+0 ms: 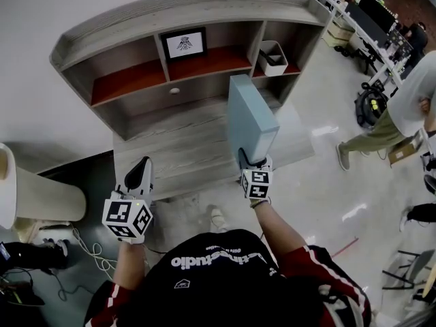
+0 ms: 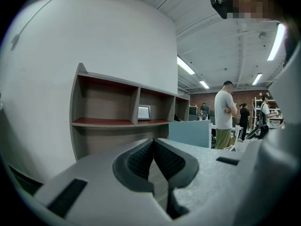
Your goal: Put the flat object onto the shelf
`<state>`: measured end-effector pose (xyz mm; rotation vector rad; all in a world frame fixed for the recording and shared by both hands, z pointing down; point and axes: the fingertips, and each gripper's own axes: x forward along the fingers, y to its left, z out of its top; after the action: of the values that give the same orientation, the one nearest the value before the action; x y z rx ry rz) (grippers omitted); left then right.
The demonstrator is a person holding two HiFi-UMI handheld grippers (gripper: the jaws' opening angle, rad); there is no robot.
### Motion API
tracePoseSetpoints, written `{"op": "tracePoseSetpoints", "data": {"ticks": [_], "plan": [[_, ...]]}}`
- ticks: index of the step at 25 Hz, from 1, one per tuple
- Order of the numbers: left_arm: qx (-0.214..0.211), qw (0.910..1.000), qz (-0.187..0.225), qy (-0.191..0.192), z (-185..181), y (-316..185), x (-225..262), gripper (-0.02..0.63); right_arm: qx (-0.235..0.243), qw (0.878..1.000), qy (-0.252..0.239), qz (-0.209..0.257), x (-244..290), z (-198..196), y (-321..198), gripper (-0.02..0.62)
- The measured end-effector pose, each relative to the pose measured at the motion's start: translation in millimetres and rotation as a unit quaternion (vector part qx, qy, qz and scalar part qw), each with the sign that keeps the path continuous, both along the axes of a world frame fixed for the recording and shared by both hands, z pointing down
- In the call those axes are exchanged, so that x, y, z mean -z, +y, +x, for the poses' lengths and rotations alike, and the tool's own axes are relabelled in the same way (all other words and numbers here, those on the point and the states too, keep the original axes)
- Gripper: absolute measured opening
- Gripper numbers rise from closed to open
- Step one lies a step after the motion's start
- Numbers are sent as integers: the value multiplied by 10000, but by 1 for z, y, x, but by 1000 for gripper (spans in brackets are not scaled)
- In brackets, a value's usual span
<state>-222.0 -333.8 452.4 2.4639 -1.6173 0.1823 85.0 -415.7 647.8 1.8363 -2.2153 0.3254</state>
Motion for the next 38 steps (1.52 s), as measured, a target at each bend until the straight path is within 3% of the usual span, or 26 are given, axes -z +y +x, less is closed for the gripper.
{"op": "tracePoseSetpoints", "data": {"ticks": [14,26,38], "plan": [[-6,9999,-73,-104,9,-25,-11,6,-35,9995,259,-189,-35,0,-37,262],[-75,9998,-95,-140,22,-34,-14,6,19,9996,274,-27,-42,-7,-70,270],[35,9998,-140,-135,18,-39,-19,6,109,9986,329,-391,-57,-21,-99,287]]}}
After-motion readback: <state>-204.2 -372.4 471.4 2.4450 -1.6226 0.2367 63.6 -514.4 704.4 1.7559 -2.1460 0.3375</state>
